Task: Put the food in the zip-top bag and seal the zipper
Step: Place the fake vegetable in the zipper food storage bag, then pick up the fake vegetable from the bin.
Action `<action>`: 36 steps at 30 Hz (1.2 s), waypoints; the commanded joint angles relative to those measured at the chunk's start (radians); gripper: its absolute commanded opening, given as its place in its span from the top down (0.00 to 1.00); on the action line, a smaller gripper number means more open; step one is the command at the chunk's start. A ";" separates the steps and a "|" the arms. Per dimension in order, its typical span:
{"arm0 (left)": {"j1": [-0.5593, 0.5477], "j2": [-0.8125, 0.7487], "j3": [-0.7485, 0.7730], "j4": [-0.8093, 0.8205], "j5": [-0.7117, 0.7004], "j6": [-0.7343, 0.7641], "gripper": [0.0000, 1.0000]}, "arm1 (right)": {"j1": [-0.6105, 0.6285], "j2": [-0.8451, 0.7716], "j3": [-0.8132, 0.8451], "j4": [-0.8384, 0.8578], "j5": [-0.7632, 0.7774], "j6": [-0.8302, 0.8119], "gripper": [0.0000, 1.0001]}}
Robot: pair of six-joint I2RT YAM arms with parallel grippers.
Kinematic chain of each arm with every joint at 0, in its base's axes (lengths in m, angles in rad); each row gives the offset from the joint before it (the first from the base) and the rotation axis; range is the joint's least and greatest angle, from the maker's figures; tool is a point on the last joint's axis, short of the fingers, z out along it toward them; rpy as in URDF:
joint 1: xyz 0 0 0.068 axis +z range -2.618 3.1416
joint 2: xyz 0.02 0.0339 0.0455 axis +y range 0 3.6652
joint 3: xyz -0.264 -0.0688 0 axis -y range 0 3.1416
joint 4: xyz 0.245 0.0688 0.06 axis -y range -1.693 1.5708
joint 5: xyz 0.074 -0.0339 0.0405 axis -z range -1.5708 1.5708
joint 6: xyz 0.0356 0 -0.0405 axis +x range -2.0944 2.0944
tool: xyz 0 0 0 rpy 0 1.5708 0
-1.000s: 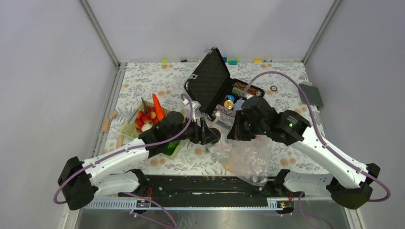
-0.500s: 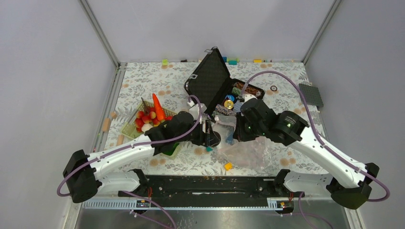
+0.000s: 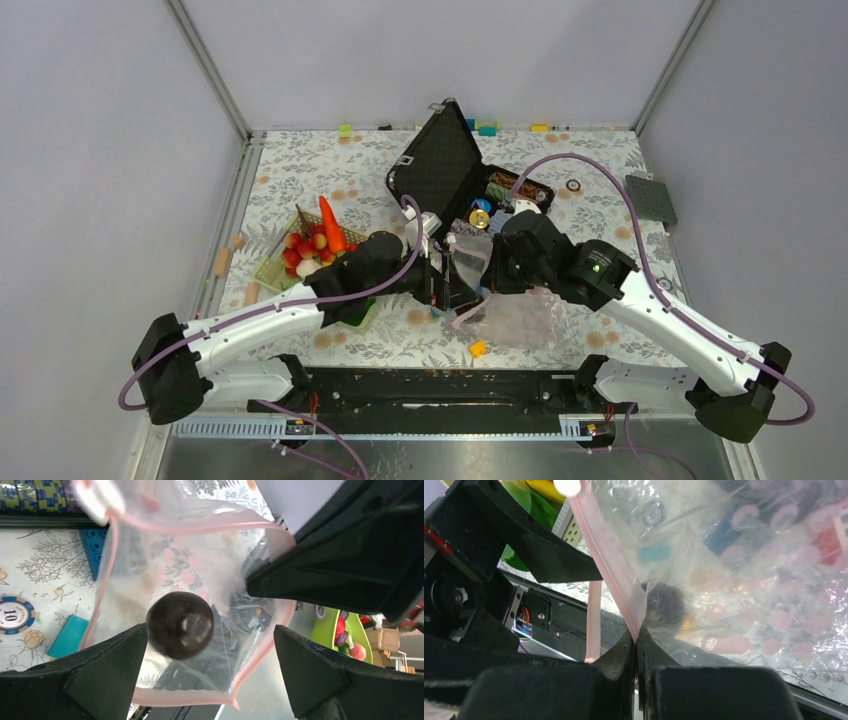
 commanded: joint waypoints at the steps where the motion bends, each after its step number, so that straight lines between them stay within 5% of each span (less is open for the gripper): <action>1: -0.005 -0.052 -0.006 0.081 0.070 0.021 0.01 | -0.021 -0.022 -0.016 0.067 -0.003 0.032 1.00; 9: -0.004 -0.206 -0.010 -0.071 -0.085 0.091 0.01 | -0.078 -0.056 -0.046 0.085 -0.065 0.022 1.00; 22: 0.028 -0.416 0.060 -0.773 -1.061 -0.272 0.01 | -0.119 -0.089 -0.093 0.093 -0.055 -0.076 1.00; 26: 0.202 -0.383 0.085 -0.767 -1.024 -0.244 0.01 | -0.120 -0.076 -0.103 0.098 -0.057 -0.100 1.00; 32: 0.562 -0.241 -0.010 -0.311 -0.688 0.038 0.01 | -0.125 -0.059 -0.115 0.120 -0.095 -0.130 1.00; 36: 0.693 -0.070 0.044 -0.210 -0.594 0.125 0.01 | -0.128 -0.056 -0.130 0.142 -0.111 -0.136 1.00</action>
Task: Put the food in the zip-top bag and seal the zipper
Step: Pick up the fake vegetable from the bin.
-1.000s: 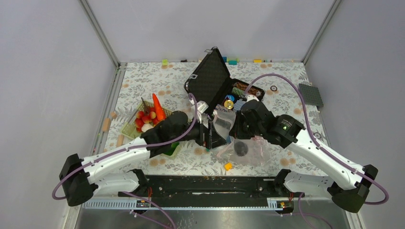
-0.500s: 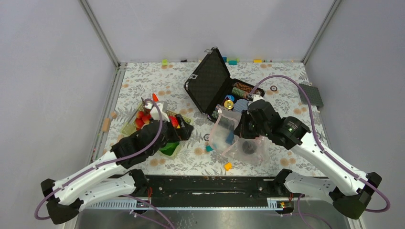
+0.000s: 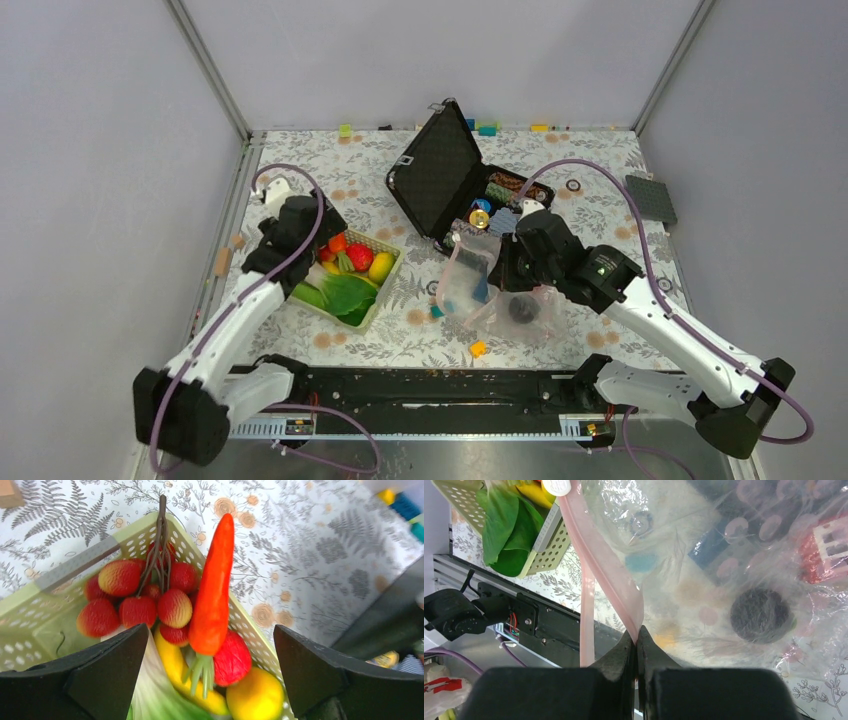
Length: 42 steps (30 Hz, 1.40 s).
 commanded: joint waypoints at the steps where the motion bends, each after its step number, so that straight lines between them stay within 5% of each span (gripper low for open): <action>1: 0.122 0.163 0.047 0.237 0.198 0.164 0.01 | -0.012 0.005 -0.018 0.045 -0.029 -0.033 1.00; 9: 0.226 0.378 0.114 0.363 0.403 0.269 0.20 | -0.019 0.000 -0.032 0.047 -0.027 -0.051 1.00; 13: 0.226 0.429 0.131 0.368 0.378 0.298 0.27 | -0.022 -0.007 -0.037 0.049 -0.016 -0.054 1.00; 16: 0.226 0.466 0.152 0.341 0.360 0.305 0.43 | -0.024 -0.009 -0.045 0.048 -0.004 -0.049 1.00; 22: 0.227 0.504 0.161 0.335 0.315 0.302 0.44 | -0.027 -0.013 -0.062 0.062 -0.021 -0.034 1.00; 27: 0.226 0.524 0.165 0.336 0.320 0.300 0.50 | -0.027 -0.021 -0.068 0.065 -0.016 -0.027 1.00; 38: 0.226 0.479 0.145 0.312 0.337 0.300 0.90 | -0.029 -0.045 -0.078 0.063 -0.002 -0.004 1.00; 42: 0.226 0.356 0.120 0.283 0.311 0.289 0.92 | -0.029 -0.060 -0.083 0.064 0.002 0.001 1.00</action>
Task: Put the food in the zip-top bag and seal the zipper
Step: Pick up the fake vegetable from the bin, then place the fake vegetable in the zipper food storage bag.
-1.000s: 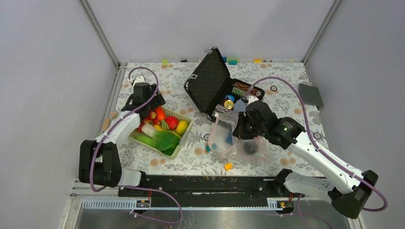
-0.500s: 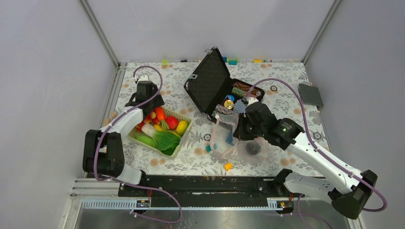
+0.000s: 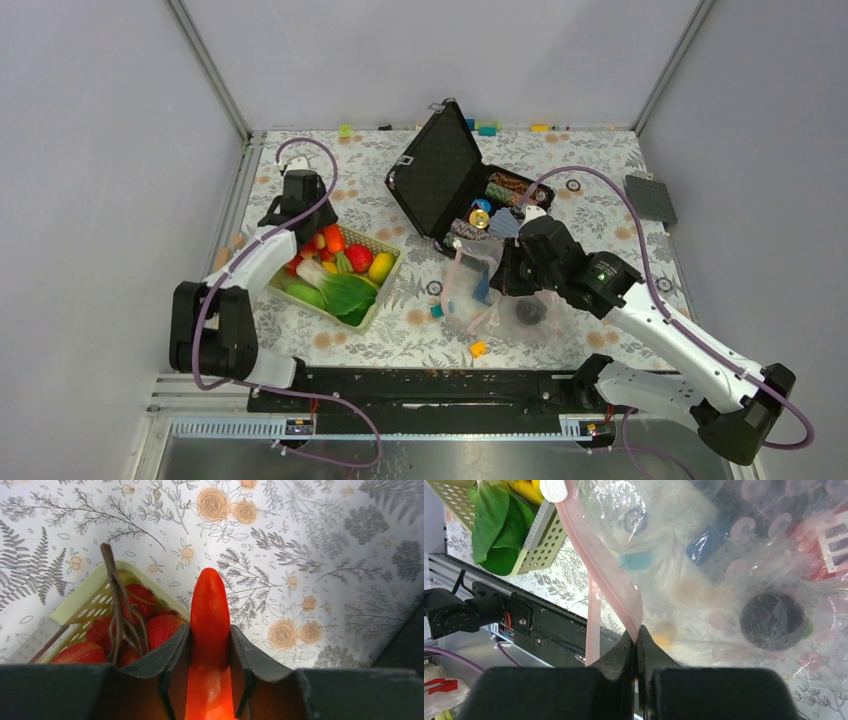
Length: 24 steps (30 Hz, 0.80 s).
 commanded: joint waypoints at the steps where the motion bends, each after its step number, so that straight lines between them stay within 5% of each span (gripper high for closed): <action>1: 0.002 -0.184 -0.019 0.011 -0.031 -0.010 0.92 | -0.011 -0.034 -0.006 0.015 0.018 0.013 1.00; 11: -0.020 -0.687 -0.229 0.125 -0.090 -0.098 0.97 | -0.010 -0.055 -0.031 0.044 0.018 0.047 1.00; 14: -0.069 -0.788 -0.259 0.160 -0.016 -0.134 1.00 | -0.011 -0.064 -0.034 0.059 0.015 0.074 1.00; 19: -0.261 -0.871 -0.347 0.408 0.331 -0.190 1.00 | -0.011 -0.057 -0.039 0.075 0.009 0.139 1.00; 24: -0.537 -0.845 -0.419 0.676 0.348 -0.172 1.00 | -0.010 -0.070 -0.053 0.131 -0.026 0.187 1.00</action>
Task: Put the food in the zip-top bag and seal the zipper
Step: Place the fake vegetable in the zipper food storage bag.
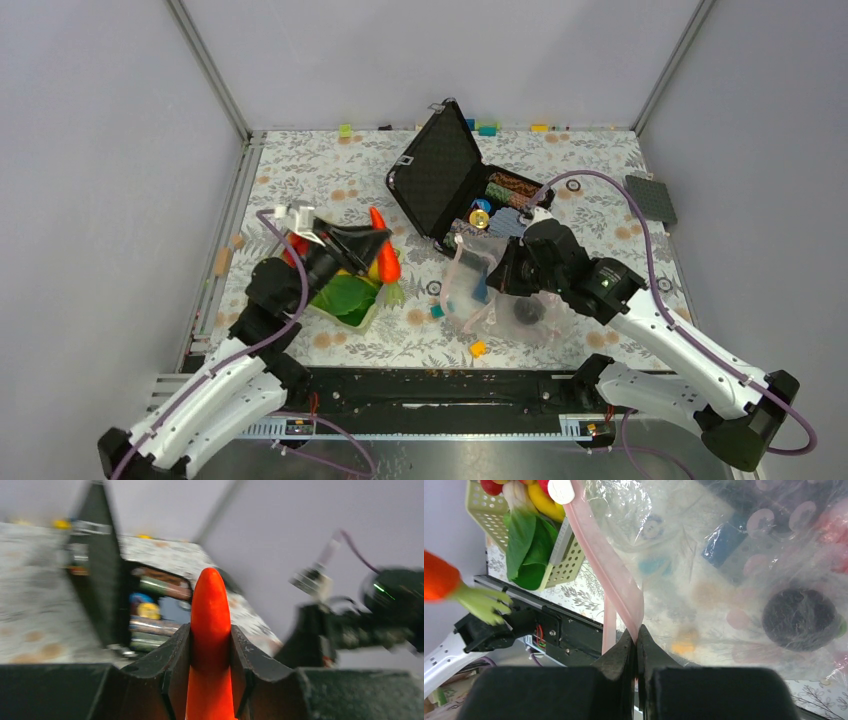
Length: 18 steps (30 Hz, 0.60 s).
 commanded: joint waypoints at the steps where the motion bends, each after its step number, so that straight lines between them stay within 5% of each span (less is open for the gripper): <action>1: -0.193 0.037 -0.050 0.356 0.082 -0.002 1.00 | -0.009 -0.028 -0.022 0.097 -0.038 0.076 1.00; 8: -0.458 0.226 -0.067 0.544 -0.202 0.116 1.00 | -0.009 -0.034 -0.066 0.174 -0.124 0.142 1.00; 18: -0.612 0.428 -0.029 0.698 -0.492 0.247 1.00 | -0.009 -0.068 -0.081 0.240 -0.212 0.194 1.00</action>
